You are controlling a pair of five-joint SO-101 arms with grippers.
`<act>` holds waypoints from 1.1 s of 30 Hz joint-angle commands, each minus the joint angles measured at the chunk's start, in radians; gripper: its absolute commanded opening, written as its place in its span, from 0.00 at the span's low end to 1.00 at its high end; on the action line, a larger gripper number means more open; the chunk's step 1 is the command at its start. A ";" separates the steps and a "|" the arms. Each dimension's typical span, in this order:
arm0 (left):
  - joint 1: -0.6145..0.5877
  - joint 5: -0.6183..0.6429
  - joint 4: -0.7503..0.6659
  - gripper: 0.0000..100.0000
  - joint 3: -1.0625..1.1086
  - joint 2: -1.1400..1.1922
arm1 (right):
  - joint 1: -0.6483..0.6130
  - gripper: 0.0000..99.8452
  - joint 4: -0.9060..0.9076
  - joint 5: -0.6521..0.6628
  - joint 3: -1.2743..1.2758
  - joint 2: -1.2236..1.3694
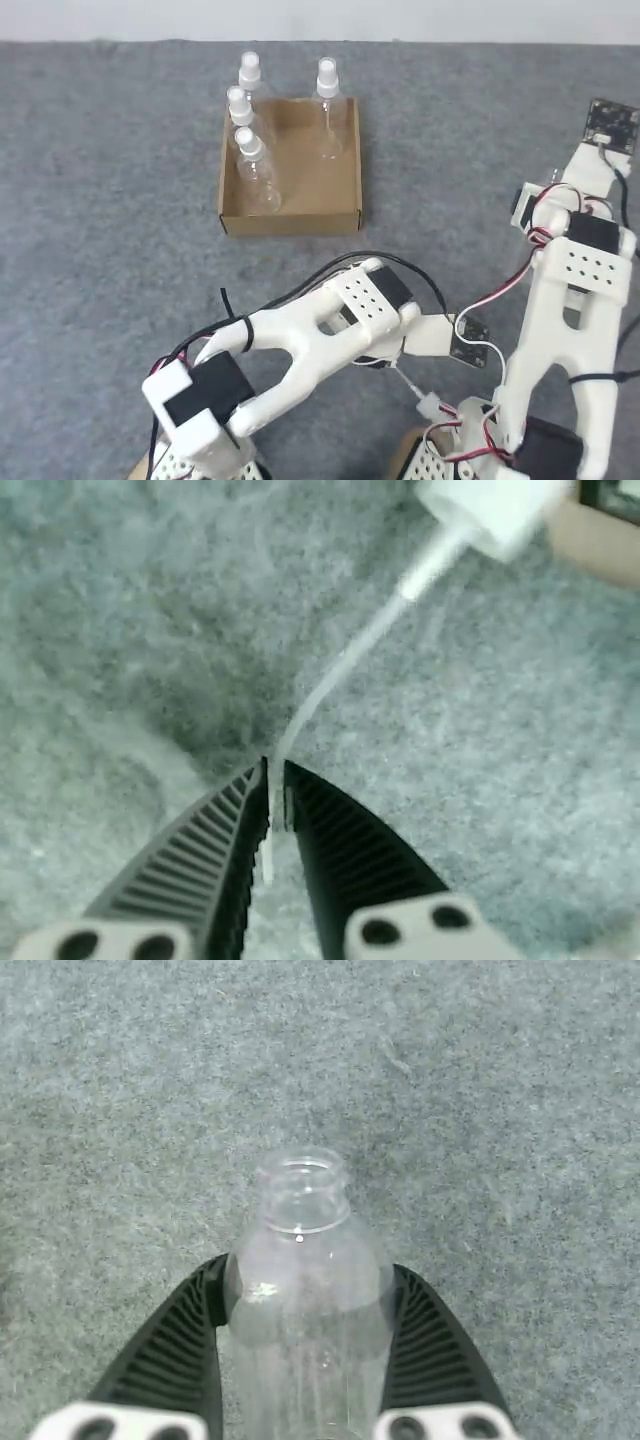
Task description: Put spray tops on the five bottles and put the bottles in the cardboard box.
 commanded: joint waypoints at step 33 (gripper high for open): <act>-0.002 0.046 -0.112 0.07 0.004 -0.002 | 0.010 0.01 -0.024 -0.002 -0.029 -0.061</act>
